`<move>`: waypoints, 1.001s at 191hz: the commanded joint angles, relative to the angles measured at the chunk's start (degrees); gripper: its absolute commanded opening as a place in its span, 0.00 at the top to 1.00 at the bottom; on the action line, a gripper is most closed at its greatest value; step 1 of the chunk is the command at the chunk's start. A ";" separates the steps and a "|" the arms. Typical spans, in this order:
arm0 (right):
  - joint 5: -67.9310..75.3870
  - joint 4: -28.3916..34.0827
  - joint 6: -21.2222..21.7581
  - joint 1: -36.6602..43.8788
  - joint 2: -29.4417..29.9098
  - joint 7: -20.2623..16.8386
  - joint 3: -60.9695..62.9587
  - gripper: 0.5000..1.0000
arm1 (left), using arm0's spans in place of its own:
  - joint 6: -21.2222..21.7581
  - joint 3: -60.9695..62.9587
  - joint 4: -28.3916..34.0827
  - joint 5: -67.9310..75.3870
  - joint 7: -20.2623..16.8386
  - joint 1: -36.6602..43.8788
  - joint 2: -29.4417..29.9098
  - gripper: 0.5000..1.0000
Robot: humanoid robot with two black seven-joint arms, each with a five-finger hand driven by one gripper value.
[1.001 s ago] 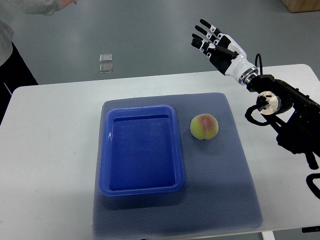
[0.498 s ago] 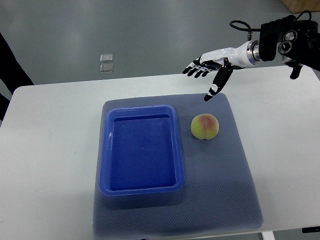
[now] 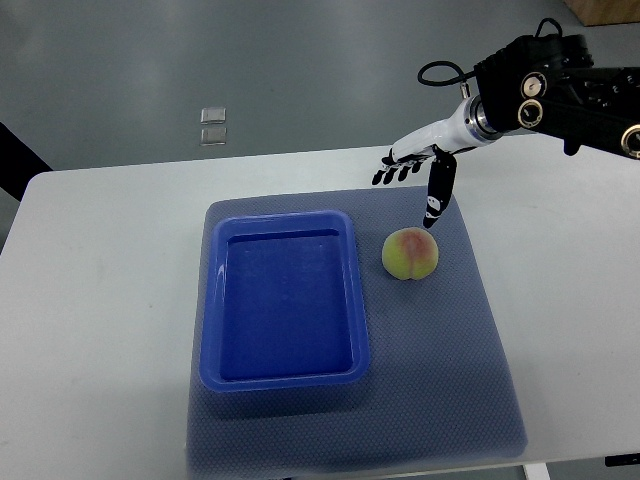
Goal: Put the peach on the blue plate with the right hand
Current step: 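Lower the open right hand down around the yellow-red peach, then close the right hand fingers around the peach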
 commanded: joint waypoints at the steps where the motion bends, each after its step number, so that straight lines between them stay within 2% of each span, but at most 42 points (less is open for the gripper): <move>1: -0.31 -0.49 -0.45 -1.74 0.86 0.00 -0.20 0.14 | 0.01 -0.07 0.00 0.01 0.00 0.00 0.00 0.00; 44: -1.36 -0.75 -0.88 -4.64 0.95 0.00 -0.20 0.14 | 0.01 -0.07 0.09 -0.07 0.00 0.00 0.00 0.00; 58: -1.89 -0.75 -3.08 -6.40 0.95 0.09 -0.20 0.14 | 0.01 -0.07 0.00 0.01 0.00 0.00 0.00 0.00; 191: -1.98 -0.75 -9.50 -12.20 1.74 0.53 0.50 0.16 | 0.01 -0.07 0.35 -0.07 0.00 0.00 0.00 0.00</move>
